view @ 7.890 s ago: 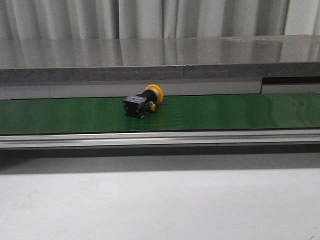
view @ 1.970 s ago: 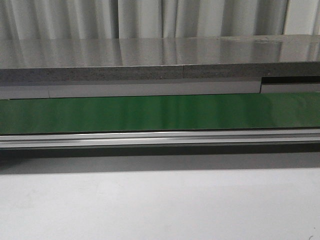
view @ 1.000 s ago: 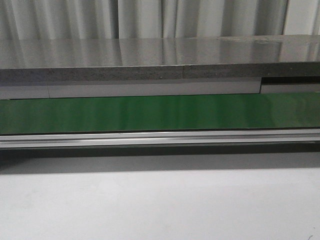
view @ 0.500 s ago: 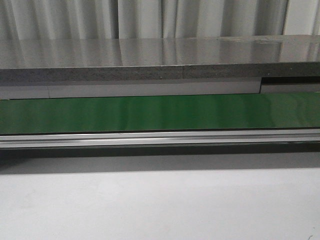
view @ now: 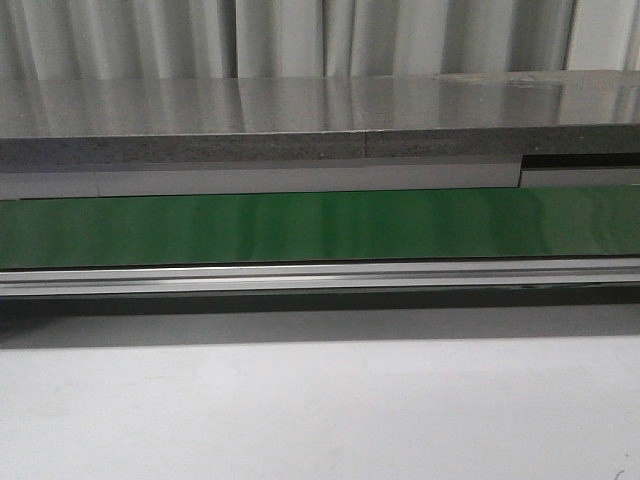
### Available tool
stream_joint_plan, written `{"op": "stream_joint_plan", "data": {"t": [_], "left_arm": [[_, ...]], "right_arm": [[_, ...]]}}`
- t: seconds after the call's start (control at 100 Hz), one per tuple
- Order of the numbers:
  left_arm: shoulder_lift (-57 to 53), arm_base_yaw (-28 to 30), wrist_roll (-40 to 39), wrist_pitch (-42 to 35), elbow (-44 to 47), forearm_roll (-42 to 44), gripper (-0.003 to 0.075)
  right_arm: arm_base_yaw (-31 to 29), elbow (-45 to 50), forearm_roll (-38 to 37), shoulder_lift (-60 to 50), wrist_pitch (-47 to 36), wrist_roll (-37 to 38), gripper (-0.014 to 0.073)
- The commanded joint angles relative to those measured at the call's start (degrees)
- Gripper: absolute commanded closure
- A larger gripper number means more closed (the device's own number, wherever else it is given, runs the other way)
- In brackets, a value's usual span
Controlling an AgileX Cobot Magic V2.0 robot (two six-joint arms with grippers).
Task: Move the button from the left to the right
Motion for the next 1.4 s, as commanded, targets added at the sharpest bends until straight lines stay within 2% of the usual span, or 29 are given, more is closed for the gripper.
{"op": "stream_joint_plan", "data": {"t": [0.0, 0.12, 0.22, 0.54, 1.39], "left_arm": [[0.53, -0.35, -0.26, -4.44, -1.55, -0.69, 0.0741], [0.53, -0.35, -0.26, -4.44, -1.55, -0.69, 0.0741], [0.53, -0.35, -0.26, -4.44, -1.55, -0.69, 0.0741], [0.53, -0.35, -0.26, -4.44, -1.55, -0.69, 0.0741], [0.53, -0.35, -0.26, -4.44, -1.55, -0.69, 0.0741]], "right_arm": [[0.02, 2.05, 1.06, -3.68, -3.74, -0.20, 0.0116], [0.02, 4.99, 1.11, -7.36, -3.63, -0.20, 0.0127], [0.02, 5.35, 1.11, -8.32, -3.68, -0.20, 0.0207], [0.02, 5.35, 1.11, -8.32, -3.56, -0.20, 0.0664], [0.02, 6.59, 1.05, -8.32, -4.07, 0.24, 0.0660]]}}
